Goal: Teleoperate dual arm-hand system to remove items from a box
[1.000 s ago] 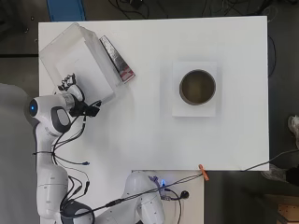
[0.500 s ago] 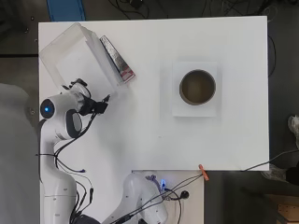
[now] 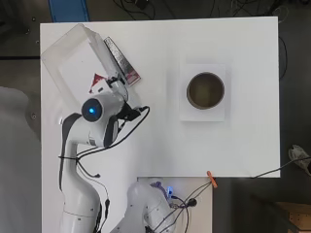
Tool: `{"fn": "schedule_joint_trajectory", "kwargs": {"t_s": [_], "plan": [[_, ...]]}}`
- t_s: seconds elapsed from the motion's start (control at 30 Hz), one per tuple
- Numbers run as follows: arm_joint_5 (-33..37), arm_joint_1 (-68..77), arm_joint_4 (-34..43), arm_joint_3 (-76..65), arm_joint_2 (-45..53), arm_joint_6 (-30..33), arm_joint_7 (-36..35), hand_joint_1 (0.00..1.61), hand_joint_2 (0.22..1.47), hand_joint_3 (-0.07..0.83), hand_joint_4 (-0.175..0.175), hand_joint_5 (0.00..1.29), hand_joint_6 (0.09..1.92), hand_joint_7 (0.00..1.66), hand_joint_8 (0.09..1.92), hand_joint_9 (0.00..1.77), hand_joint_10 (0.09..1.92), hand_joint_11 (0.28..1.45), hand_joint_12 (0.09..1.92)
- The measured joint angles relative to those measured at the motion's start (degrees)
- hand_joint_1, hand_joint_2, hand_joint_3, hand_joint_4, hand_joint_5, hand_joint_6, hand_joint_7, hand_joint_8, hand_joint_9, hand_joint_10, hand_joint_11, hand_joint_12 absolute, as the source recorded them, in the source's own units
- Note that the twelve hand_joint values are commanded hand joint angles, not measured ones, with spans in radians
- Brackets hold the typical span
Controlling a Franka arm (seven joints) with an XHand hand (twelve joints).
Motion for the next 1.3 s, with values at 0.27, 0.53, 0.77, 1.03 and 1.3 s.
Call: {"fn": "schedule_joint_trajectory", "kwargs": {"t_s": [0.27, 0.53, 0.77, 1.03, 1.3], "plan": [[-10.40, 9.87, -14.16, -26.02, -5.47, 0.47, -0.17, 1.10, 1.27, 0.007, 0.175, 0.79, 1.92, 1.22, 1.92, 1.40, 1.92, 1.19, 1.87], [-24.99, 10.97, -6.33, -39.89, 18.75, 8.38, -2.41, 1.07, 1.28, 0.004, 0.175, 0.80, 1.92, 1.21, 1.92, 1.41, 1.92, 1.20, 1.88], [-33.66, 11.59, 2.58, -47.54, 32.50, 13.29, -5.38, 0.97, 1.29, 0.008, 0.175, 0.81, 1.92, 1.20, 1.92, 1.44, 1.92, 1.20, 1.90], [-38.63, 12.05, -4.99, -52.32, 30.65, 14.89, -6.81, 0.97, 1.30, 0.002, 0.175, 0.84, 1.92, 1.20, 1.92, 1.46, 1.92, 1.22, 1.89], [-36.48, 12.95, -3.51, -52.41, 31.87, 14.06, -4.64, 0.30, 0.89, -0.017, -0.002, 0.21, 0.50, 0.42, 0.65, 0.58, 0.78, 0.58, 0.71]]}}
